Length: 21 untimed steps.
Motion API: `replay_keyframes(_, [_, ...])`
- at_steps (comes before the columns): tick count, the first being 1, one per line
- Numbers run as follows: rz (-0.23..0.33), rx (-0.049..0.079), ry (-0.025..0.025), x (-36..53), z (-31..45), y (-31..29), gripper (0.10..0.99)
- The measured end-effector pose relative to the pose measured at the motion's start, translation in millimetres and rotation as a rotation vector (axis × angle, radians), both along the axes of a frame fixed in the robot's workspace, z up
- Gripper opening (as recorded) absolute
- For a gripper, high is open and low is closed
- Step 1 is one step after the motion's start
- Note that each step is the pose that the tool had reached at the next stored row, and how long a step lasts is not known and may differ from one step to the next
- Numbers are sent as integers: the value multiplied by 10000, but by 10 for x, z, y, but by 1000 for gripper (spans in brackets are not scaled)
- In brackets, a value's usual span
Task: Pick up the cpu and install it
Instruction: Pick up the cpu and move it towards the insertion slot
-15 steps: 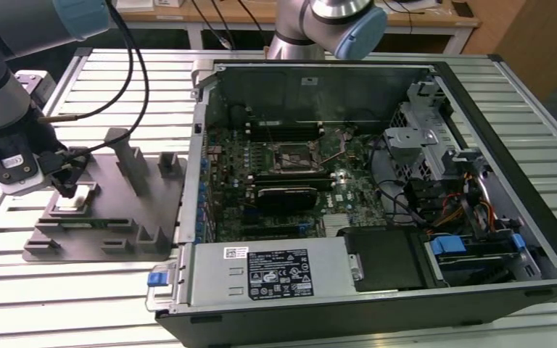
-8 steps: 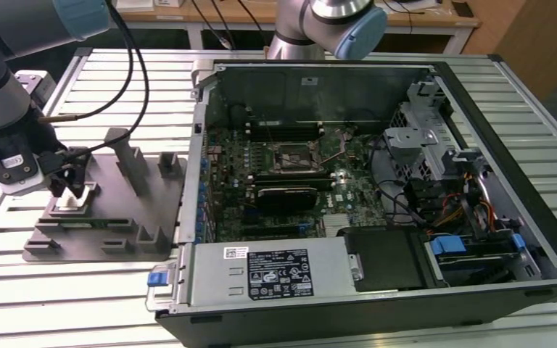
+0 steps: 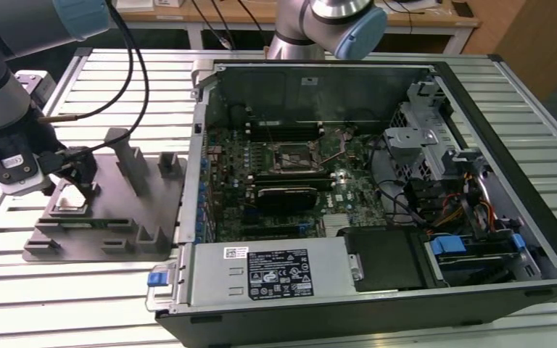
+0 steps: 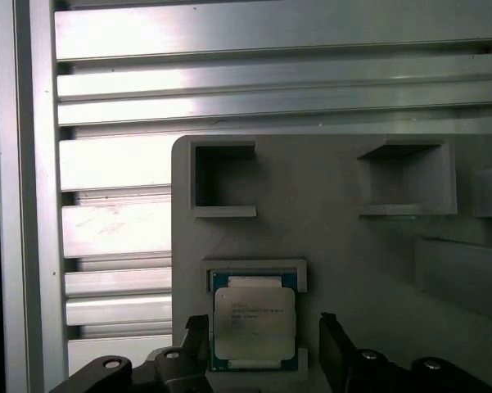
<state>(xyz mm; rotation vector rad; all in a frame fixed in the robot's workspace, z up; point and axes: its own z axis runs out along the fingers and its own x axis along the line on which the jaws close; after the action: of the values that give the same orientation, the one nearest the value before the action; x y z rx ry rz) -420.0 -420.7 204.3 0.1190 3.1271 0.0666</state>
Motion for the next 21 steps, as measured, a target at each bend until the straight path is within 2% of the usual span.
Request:
replay_keyframes(7, [55, -1, -1, 0, -31, 0, 647])
replay_keyframes(13, [501, 0, -1, 0, -77, 0, 647])
replay_keyframes(21, [507, 2, 23, -3, -123, 11, 647])
